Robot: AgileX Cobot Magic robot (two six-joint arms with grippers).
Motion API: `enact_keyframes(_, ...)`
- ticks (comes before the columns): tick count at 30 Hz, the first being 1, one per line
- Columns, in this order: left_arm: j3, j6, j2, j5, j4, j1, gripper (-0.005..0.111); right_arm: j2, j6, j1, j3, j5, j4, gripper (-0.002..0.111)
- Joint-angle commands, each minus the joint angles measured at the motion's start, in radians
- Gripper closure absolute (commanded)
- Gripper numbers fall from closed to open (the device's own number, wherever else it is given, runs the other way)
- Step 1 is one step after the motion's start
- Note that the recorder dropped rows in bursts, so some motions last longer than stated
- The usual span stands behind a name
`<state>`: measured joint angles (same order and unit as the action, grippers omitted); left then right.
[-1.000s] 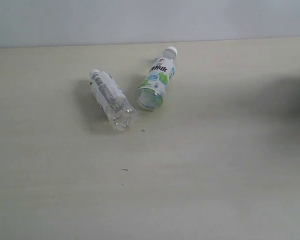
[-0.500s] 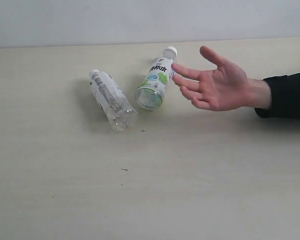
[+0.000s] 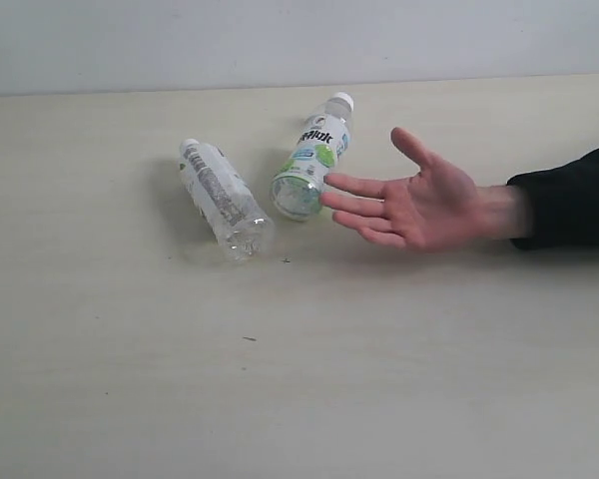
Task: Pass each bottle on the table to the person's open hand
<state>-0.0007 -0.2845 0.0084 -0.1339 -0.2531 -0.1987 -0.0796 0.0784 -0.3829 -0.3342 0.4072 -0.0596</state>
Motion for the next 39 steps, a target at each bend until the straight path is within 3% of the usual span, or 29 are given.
enact_keyframes(1,0.001,-0.007,-0.001,0.001,0.002,0.002,0.107,-0.173,-0.182,-0.002,-0.076,0.026,0.124,0.108)
enact_keyframes(9,0.001,-0.007,-0.001,0.001,0.002,0.002,0.107,-0.673,-0.158,-0.002,-0.354,0.232,0.072,0.108)
enact_keyframes(20,0.001,-0.007,-0.001,0.001,0.002,0.002,0.107,-1.409,0.128,-0.002,-0.882,0.415,-0.143,0.107)
enact_keyframes(28,0.001,-0.007,-0.001,0.001,0.002,0.002,0.107,-1.771,0.216,-0.002,-1.200,0.522,-0.210,0.078)
enact_keyframes(31,0.001,-0.007,-0.001,0.001,0.002,0.002,0.107,-1.887,0.297,-0.002,-1.352,0.600,-0.339,0.057)
enact_keyframes(36,0.001,-0.007,-0.001,0.001,0.002,0.002,0.107,-2.026,0.304,-0.117,-1.551,0.618,-0.305,0.039)
enact_keyframes(39,0.001,-0.007,-0.001,0.001,0.002,0.002,0.107,-2.093,0.280,-0.210,-1.599,0.578,-0.182,0.031)
